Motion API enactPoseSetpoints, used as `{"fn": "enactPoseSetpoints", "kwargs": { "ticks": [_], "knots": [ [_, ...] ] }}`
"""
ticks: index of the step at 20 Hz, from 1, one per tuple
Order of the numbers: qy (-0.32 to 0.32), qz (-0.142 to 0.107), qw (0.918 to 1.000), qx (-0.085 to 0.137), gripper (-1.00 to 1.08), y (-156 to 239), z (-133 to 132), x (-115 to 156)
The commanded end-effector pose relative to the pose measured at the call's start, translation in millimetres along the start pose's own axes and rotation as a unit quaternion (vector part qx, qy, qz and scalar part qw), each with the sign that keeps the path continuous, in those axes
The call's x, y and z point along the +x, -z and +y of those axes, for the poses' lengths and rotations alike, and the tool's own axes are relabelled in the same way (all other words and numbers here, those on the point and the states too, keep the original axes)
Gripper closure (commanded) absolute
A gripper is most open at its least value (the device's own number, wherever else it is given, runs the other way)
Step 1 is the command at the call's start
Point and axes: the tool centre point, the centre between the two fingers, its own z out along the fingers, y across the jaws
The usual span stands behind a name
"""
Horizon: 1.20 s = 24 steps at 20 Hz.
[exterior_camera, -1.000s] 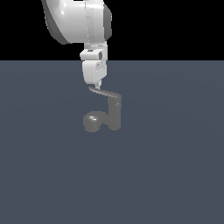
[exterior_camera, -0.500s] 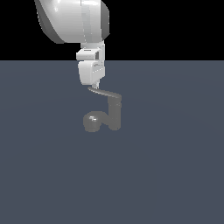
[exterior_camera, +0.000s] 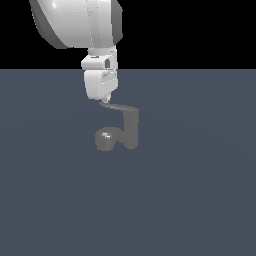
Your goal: Turn on the faucet by rotating a designated handle.
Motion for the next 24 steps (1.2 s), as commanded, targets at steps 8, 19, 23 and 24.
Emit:
{"fn": "enactPoseSetpoints", "kwargs": {
  "ticks": [8,19,23,24],
  "knots": [
    [0.002,0.0,1.0,-0.002,1.08,0,27,-7],
    [0.0,0.001,1.0,-0.001,1.08,0,47,12],
    [0.0,0.001,1.0,-0.001,1.08,0,57,18],
    [0.0,0.001,1.0,-0.001,1.08,0,59,19]
  ]
}}
